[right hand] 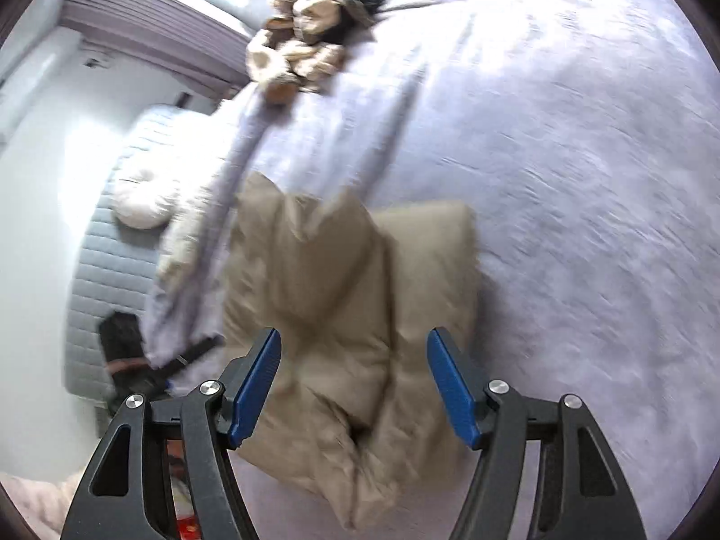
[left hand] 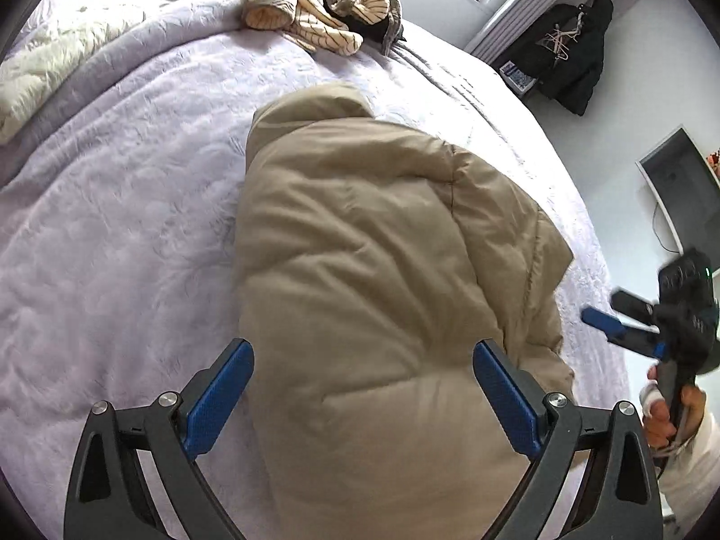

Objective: Fold large clothes

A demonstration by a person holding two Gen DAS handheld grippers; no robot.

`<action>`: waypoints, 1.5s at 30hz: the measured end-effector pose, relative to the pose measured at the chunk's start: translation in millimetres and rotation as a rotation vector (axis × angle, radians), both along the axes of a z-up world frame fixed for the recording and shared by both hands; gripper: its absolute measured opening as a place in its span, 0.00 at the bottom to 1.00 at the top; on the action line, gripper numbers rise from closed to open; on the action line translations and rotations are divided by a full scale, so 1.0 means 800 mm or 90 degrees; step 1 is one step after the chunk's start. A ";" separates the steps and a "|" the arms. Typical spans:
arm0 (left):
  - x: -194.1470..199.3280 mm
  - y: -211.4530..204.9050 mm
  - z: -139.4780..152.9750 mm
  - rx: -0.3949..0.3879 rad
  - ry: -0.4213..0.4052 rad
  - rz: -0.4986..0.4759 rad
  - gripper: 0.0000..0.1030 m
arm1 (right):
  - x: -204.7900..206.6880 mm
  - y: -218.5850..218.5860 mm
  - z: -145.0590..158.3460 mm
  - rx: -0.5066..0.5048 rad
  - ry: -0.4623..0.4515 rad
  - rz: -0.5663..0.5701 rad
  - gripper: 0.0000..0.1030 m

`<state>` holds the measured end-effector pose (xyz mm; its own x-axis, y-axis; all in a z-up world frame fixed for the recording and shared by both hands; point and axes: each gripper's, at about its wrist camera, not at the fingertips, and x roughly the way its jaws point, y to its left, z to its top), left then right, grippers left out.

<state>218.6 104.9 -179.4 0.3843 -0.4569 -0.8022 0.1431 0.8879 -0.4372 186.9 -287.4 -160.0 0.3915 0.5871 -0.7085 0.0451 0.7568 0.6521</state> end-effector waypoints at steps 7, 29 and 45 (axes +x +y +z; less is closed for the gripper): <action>0.017 0.014 -0.005 -0.002 -0.003 0.029 0.96 | 0.111 0.071 -0.048 0.026 0.035 0.026 0.56; 0.018 -0.108 -0.035 0.183 -0.032 -0.065 0.98 | 0.001 0.045 -0.036 -0.158 0.083 -0.030 0.02; 0.001 -0.123 -0.042 0.222 -0.067 -0.082 0.98 | -0.099 0.087 -0.138 -0.191 0.150 0.005 0.00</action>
<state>219.1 6.2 -213.3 0.4306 -0.2142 -0.8768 0.2917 0.9523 -0.0894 107.5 -217.9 -270.5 0.1939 0.3427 -0.9192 0.1611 0.9131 0.3745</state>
